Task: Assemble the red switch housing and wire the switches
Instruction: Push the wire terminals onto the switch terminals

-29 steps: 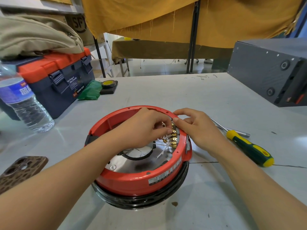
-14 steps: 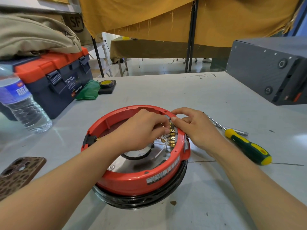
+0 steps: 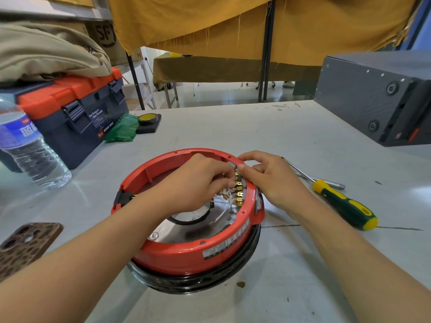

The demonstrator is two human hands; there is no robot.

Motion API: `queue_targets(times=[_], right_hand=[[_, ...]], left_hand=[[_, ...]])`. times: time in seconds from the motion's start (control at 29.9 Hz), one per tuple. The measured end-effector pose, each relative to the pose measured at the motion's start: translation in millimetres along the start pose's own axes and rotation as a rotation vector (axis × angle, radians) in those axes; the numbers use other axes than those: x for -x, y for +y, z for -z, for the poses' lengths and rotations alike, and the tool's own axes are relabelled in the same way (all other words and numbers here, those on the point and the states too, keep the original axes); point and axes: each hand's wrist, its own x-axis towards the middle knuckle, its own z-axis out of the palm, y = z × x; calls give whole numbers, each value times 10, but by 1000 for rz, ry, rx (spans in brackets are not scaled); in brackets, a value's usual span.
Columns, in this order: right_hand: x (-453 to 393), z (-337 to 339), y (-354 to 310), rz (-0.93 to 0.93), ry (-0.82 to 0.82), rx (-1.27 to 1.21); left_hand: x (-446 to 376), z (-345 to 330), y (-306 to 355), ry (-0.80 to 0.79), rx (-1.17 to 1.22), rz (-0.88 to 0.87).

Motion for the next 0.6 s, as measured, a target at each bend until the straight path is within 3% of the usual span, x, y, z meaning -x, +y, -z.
queue_targets(times=[0.6], right_hand=[[0,-4,-26,-8,-16,-12]], left_hand=[[9,-12,41,-14,-12,17]])
